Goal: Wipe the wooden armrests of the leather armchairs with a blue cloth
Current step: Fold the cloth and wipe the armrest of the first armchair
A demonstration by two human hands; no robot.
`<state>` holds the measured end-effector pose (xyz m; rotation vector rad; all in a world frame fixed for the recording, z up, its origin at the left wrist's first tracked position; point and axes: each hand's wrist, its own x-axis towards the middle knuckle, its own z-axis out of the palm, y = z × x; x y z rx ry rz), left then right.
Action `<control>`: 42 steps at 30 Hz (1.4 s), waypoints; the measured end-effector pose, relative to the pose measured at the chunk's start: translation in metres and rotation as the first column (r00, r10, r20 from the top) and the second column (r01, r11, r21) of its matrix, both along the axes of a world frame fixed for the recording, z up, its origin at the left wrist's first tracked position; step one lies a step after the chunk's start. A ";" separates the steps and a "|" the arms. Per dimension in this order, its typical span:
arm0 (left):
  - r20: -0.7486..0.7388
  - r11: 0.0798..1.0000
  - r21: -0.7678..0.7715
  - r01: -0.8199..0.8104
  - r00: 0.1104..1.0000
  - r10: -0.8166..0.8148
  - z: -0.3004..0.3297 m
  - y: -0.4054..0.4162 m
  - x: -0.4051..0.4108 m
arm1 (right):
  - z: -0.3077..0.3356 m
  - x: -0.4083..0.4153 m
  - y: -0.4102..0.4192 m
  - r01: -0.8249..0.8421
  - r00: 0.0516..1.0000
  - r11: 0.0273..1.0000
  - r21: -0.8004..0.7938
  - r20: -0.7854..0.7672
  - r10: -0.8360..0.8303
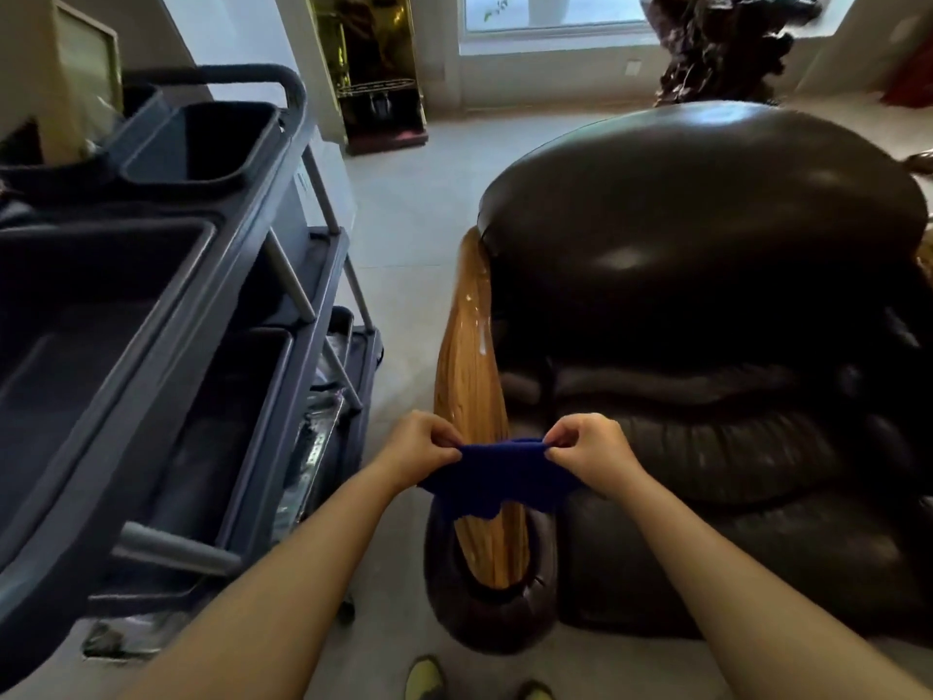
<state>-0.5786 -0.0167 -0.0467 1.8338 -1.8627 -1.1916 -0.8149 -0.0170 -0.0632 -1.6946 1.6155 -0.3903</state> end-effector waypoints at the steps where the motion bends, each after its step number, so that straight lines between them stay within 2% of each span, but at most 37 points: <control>1: -0.001 1.000 0.004 -0.004 1.000 0.004 -0.001 -0.005 -0.001 | -0.001 -0.002 -0.007 -0.004 1.000 1.000 0.000 -0.001 0.004; 13: 0.025 0.997 0.072 -0.037 0.999 0.035 -0.039 -0.121 0.016 | -0.046 0.019 -0.115 0.024 1.000 0.999 0.044 -0.009 -0.024; 21: 0.025 0.993 0.101 -0.064 0.998 0.061 -0.106 -0.212 0.030 | -0.110 0.034 -0.206 0.046 0.999 0.998 0.037 0.019 -0.046; 26: 0.043 0.992 0.102 -0.079 0.996 0.075 -0.152 -0.241 0.032 | -0.151 0.038 -0.235 0.048 0.998 0.997 0.054 0.027 -0.050; 28: 0.077 0.994 0.058 -0.095 0.993 0.091 -0.161 -0.242 0.032 | -0.158 0.042 -0.236 0.033 0.999 0.999 0.026 0.019 -0.033; 29: 0.097 0.992 -0.015 -0.126 0.987 0.127 -0.167 -0.240 0.031 | -0.163 0.043 -0.236 0.032 0.999 0.999 -0.026 -0.001 -0.032; 30: 0.123 0.977 -0.127 -0.171 0.975 0.187 -0.173 -0.236 0.029 | -0.168 0.045 -0.234 0.051 0.998 0.993 -0.104 -0.022 -0.054; 32: 0.167 0.889 -0.385 -0.249 0.928 0.332 -0.184 -0.220 0.022 | -0.181 0.049 -0.223 0.152 0.984 0.944 -0.291 -0.049 -0.174; 34: 0.230 0.830 -0.520 -0.200 0.904 0.362 -0.192 -0.198 0.009 | -0.194 0.058 -0.203 0.190 0.969 0.896 -0.402 -0.070 -0.237; 35: 0.269 0.843 -0.519 -0.141 0.910 0.317 -0.197 -0.189 0.003 | -0.200 0.064 -0.195 0.153 0.973 0.897 -0.415 -0.097 -0.211; 38: 0.387 0.922 -0.387 0.030 0.912 0.133 -0.223 -0.175 -0.013 | -0.225 0.082 -0.181 0.011 0.980 0.929 -0.371 -0.180 -0.084; 40: 0.379 0.949 -0.313 0.029 0.920 0.097 -0.241 -0.173 -0.022 | -0.239 0.092 -0.181 0.002 0.979 0.946 -0.323 -0.191 -0.067; 42: 0.374 0.949 -0.316 -0.006 0.918 0.131 -0.254 -0.175 -0.028 | -0.251 0.099 -0.186 0.032 0.979 0.954 -0.297 -0.185 -0.090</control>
